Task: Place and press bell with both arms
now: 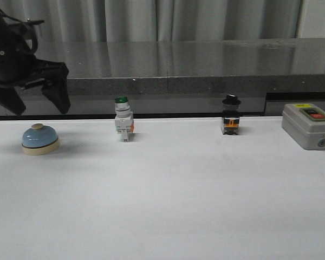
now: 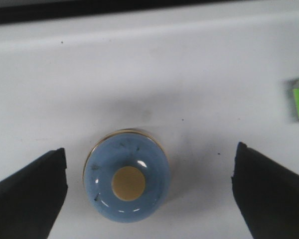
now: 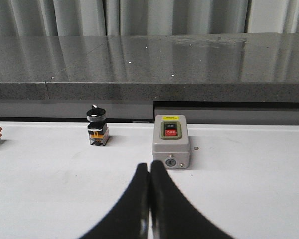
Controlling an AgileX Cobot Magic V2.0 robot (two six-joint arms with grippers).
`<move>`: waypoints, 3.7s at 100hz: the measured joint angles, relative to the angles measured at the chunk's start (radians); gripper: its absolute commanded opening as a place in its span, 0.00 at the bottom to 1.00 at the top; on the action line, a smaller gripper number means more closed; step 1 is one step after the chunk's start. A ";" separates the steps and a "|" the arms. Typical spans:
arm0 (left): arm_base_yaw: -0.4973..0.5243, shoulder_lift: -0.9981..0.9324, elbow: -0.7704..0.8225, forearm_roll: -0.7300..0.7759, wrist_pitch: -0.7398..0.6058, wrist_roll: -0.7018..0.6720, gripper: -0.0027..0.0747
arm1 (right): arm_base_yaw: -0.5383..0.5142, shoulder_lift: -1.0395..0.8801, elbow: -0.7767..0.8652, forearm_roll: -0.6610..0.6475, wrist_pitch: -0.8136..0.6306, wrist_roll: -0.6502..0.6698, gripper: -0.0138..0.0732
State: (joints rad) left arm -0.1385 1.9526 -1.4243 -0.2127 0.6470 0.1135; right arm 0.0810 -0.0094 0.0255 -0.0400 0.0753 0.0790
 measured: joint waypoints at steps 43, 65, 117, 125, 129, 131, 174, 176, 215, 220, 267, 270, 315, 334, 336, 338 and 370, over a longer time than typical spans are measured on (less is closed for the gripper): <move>0.000 0.109 -0.003 0.011 -0.018 0.000 0.86 | 0.000 0.000 0.000 0.000 0.000 0.000 0.09; 0.000 0.117 -0.003 0.011 -0.018 0.000 0.75 | 0.000 0.000 0.000 0.000 0.000 0.000 0.09; 0.000 0.130 -0.013 0.011 0.010 0.000 0.29 | 0.000 0.000 0.000 0.000 0.000 0.000 0.09; 0.000 0.118 -0.013 0.011 0.032 0.000 0.28 | 0.000 0.000 0.000 0.000 0.000 0.000 0.09; 0.000 0.110 -0.011 0.013 0.052 0.000 0.28 | 0.000 0.000 0.000 0.000 0.000 0.000 0.09; 0.000 0.104 -0.010 0.013 0.058 0.000 0.28 | 0.000 0.000 0.000 0.000 0.000 0.000 0.09; -0.147 -0.155 -0.007 0.019 0.187 0.000 0.28 | 0.000 0.000 0.000 0.000 0.000 0.000 0.09; -0.163 -0.160 -0.007 0.019 0.192 0.000 0.28 | 0.000 0.000 0.000 0.000 0.000 0.000 0.09; -0.494 -0.126 -0.007 0.017 0.152 0.000 0.28 | 0.000 0.000 0.000 0.000 0.000 0.000 0.09; -0.526 -0.103 -0.007 0.015 0.136 0.000 0.28 | 0.000 0.000 0.000 0.000 0.000 0.000 0.09; -0.626 0.096 -0.007 0.013 0.007 0.000 0.28 | 0.000 0.000 0.000 0.000 0.000 0.000 0.09; -0.626 0.100 -0.007 0.013 0.006 0.000 0.28 | 0.000 0.000 0.000 0.000 0.000 0.000 0.09; -0.626 0.125 -0.013 0.009 -0.010 0.000 0.63 | 0.000 0.000 0.000 0.000 0.000 0.000 0.09; -0.630 0.131 -0.017 0.004 -0.011 0.000 0.91 | 0.000 0.000 0.000 0.000 0.000 0.000 0.09; -0.632 0.131 -0.017 0.002 -0.011 0.000 0.91 | 0.000 0.000 0.000 0.000 0.000 0.000 0.09; -0.632 0.131 -0.017 0.002 -0.011 0.000 0.91 | 0.000 0.000 0.000 0.000 0.000 0.000 0.09; -0.632 0.097 -0.009 -0.004 -0.002 0.000 0.90 | 0.000 0.000 0.000 0.000 0.000 0.000 0.09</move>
State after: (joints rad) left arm -0.7710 2.0491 -1.4331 -0.2170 0.6452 0.1135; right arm 0.0810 -0.0094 0.0255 -0.0400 0.0753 0.0790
